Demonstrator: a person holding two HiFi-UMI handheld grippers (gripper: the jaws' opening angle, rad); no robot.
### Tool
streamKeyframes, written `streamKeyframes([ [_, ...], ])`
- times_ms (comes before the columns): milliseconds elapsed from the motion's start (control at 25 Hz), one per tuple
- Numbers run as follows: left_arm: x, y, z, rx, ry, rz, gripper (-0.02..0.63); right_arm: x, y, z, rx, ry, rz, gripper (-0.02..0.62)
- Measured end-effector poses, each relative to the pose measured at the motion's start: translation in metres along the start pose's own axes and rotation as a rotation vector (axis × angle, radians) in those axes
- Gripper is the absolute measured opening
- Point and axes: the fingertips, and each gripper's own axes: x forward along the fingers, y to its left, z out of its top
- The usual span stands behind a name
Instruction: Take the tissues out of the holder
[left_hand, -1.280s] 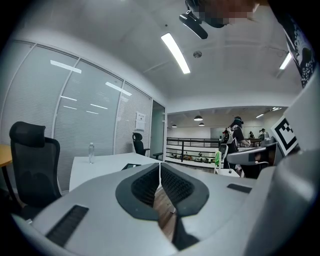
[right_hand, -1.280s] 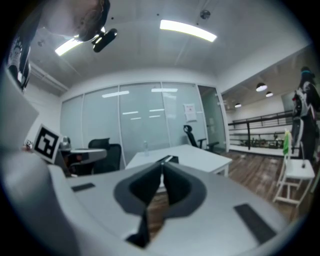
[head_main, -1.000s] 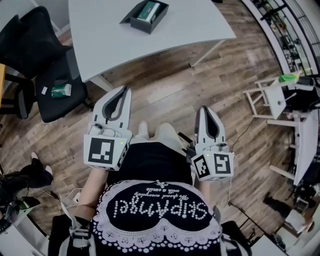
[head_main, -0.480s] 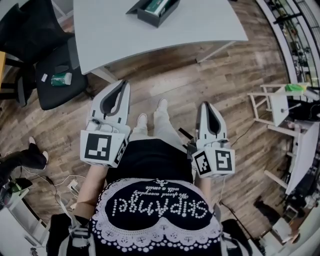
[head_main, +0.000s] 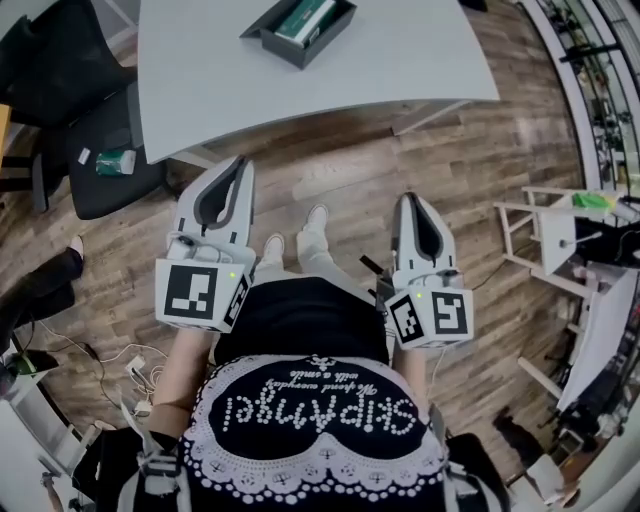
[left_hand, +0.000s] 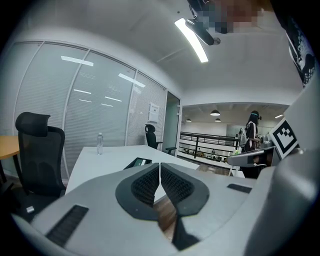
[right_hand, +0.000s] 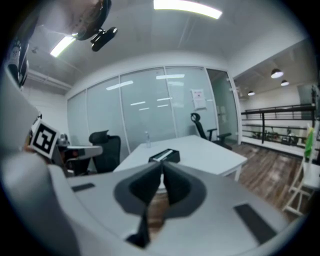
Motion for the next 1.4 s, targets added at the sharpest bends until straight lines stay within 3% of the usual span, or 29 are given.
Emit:
streamKeyframes([
  [560,0.066,-0.038,0.022,0.019,-0.033,0.034,0.032,0.025,-0.076,0.022,-0.001,-0.005,0.025,0.035],
  [880,0.069,-0.048,0.020,0.006,-0.036,0.089,0.031,0.032,-0.095,0.023,-0.011,0.004,0.062,0.035],
  [1400,0.076,-0.054,0.018,0.007,-0.028,0.091,0.032,0.028,-0.109,0.017,0.014,0.014,0.044,0.035],
])
